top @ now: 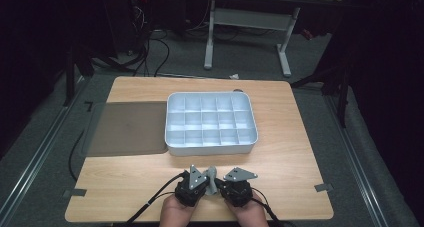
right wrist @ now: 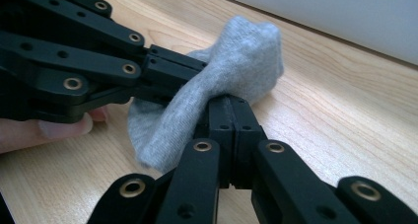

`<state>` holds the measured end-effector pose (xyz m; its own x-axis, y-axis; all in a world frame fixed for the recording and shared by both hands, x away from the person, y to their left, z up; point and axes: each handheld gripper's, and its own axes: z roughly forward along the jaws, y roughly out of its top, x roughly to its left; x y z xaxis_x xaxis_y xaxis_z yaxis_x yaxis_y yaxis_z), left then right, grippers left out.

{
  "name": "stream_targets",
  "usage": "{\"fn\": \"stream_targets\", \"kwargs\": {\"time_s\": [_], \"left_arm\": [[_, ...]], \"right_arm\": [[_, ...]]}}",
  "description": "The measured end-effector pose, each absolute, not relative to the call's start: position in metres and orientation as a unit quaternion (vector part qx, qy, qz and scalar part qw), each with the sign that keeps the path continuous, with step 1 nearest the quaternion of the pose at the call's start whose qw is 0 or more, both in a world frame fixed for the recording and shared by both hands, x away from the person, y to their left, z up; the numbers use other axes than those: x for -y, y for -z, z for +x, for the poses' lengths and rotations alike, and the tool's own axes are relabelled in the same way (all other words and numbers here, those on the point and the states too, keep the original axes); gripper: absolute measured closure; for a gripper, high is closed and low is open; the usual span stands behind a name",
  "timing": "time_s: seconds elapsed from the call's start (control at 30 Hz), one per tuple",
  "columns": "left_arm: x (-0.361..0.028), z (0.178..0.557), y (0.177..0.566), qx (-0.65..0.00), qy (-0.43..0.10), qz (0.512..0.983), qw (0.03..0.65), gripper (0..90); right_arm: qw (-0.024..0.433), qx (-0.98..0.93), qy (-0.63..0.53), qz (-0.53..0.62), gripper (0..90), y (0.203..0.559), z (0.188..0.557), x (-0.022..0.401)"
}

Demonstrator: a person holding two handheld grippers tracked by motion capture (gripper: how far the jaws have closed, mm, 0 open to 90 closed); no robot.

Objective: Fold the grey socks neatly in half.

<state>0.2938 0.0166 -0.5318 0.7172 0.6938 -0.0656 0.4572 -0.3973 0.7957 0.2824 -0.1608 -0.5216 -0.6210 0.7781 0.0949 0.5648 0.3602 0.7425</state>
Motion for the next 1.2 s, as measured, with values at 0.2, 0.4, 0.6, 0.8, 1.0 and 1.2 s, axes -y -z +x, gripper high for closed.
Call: {"fn": "stream_targets", "kwargs": {"time_s": [0.2,0.4,0.6,0.8,1.0,1.2], "left_arm": [[-0.017,0.294,0.532,-0.347,-0.14,0.825,0.424,90.0],[-0.017,0.295,0.532,-0.346,-0.131,0.825,0.428,89.9],[-0.018,0.297,0.528,-0.349,-0.111,0.826,0.429,84.4],[-0.026,0.296,0.516,-0.355,-0.103,0.808,0.459,74.2],[-0.061,0.297,0.504,-0.376,-0.116,0.778,0.49,65.2],[-0.071,0.302,0.522,-0.401,-0.091,0.803,0.43,76.5]], "right_arm": [[0.124,-0.805,-0.405,0.416,90.0,0.521,0.281,0.164],[0.135,-0.796,-0.425,0.409,90.0,0.519,0.277,0.166],[0.144,-0.789,-0.428,0.416,90.0,0.516,0.279,0.17],[0.144,-0.789,-0.422,0.423,90.0,0.519,0.281,0.175],[0.144,-0.79,-0.42,0.421,89.7,0.52,0.281,0.174],[0.145,-0.792,-0.418,0.421,89.0,0.521,0.28,0.173]]}}
